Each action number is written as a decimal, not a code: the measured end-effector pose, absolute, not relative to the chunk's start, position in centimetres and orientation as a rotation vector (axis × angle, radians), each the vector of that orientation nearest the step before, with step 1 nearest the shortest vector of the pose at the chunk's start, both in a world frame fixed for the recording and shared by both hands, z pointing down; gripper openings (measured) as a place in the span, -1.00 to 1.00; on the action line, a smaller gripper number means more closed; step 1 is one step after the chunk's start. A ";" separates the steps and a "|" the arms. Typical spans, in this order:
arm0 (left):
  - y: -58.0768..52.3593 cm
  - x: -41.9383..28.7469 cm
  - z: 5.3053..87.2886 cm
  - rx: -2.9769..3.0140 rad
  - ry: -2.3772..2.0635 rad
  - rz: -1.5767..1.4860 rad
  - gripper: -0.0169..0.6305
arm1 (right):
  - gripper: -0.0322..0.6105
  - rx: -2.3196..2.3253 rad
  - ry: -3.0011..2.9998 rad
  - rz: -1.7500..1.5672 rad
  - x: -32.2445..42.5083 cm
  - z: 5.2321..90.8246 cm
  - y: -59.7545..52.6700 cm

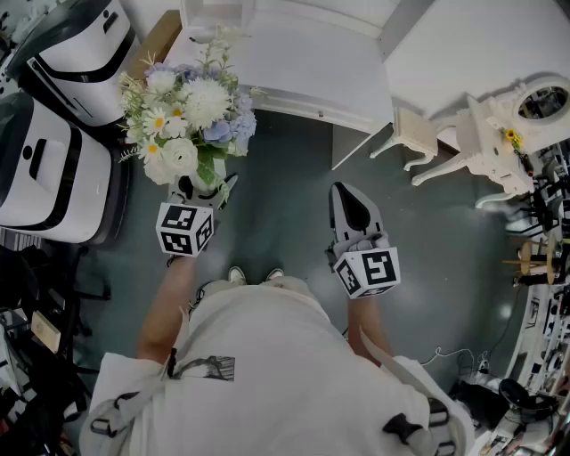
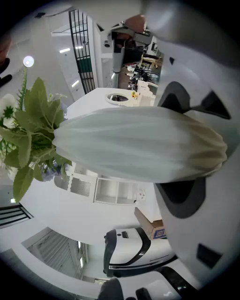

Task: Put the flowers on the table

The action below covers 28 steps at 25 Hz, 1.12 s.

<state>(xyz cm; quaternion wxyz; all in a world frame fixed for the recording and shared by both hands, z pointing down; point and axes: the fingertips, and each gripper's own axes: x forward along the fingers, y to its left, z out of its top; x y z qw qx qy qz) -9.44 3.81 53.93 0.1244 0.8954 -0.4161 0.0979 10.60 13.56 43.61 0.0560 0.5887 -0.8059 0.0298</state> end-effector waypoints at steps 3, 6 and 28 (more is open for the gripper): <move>4.0 -9.4 54.1 2.599 -1.225 0.287 0.23 | -0.87 1.789 -2.446 0.095 11.1 43.5 13.7; 4.1 -9.4 53.9 2.593 -1.243 0.285 0.23 | -0.87 1.791 -2.446 0.093 11.6 43.4 13.9; 1.5 -0.6 51.5 2.593 -1.402 0.199 0.23 | -0.87 1.825 -2.469 0.100 24.9 43.2 14.7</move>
